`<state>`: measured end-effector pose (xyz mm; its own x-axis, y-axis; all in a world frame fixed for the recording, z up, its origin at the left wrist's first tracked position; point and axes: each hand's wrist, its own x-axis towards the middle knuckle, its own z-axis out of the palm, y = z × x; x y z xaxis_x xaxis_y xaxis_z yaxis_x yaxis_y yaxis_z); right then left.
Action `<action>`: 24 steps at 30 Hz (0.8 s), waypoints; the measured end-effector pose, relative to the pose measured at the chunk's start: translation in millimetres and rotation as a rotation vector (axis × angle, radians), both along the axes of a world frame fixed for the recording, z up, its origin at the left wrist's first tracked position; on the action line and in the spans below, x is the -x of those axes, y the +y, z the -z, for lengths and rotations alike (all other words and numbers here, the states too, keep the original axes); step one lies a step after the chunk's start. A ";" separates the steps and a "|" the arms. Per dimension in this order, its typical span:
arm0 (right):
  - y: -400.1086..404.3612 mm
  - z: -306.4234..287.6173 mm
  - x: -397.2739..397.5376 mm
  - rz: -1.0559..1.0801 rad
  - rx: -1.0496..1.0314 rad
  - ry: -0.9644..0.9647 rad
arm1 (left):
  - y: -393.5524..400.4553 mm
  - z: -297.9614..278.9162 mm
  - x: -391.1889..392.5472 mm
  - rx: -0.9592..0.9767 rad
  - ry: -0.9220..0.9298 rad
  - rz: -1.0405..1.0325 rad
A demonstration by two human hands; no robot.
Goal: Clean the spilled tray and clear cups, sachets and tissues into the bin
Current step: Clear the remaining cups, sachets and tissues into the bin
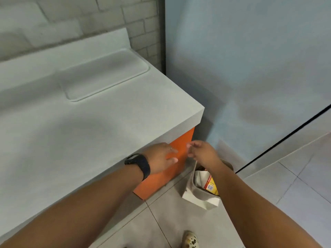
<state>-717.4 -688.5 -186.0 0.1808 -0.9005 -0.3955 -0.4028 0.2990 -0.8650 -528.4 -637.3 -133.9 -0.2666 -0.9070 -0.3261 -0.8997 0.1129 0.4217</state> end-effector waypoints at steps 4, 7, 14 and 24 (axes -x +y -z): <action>7.0 -41.8 -47.7 0.014 0.112 -0.051 | 25.1 -37.2 -37.8 0.045 0.126 -0.125; 12.4 -64.7 -81.7 0.075 0.195 -0.102 | 42.0 -60.1 -69.1 0.070 0.209 -0.234; 37.1 -99.7 -189.8 -0.042 0.237 -0.129 | 100.1 -87.5 -182.7 0.180 0.226 -0.468; 84.9 -113.6 -347.8 -0.310 0.331 -0.140 | 187.7 -96.4 -330.7 0.279 0.095 -0.695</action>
<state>-369.6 -603.6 -72.3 0.4919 -0.8693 -0.0492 -0.3024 -0.1175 -0.9459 -197.7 -449.6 -37.5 0.3819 -0.9220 -0.0635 -0.7638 -0.3536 0.5401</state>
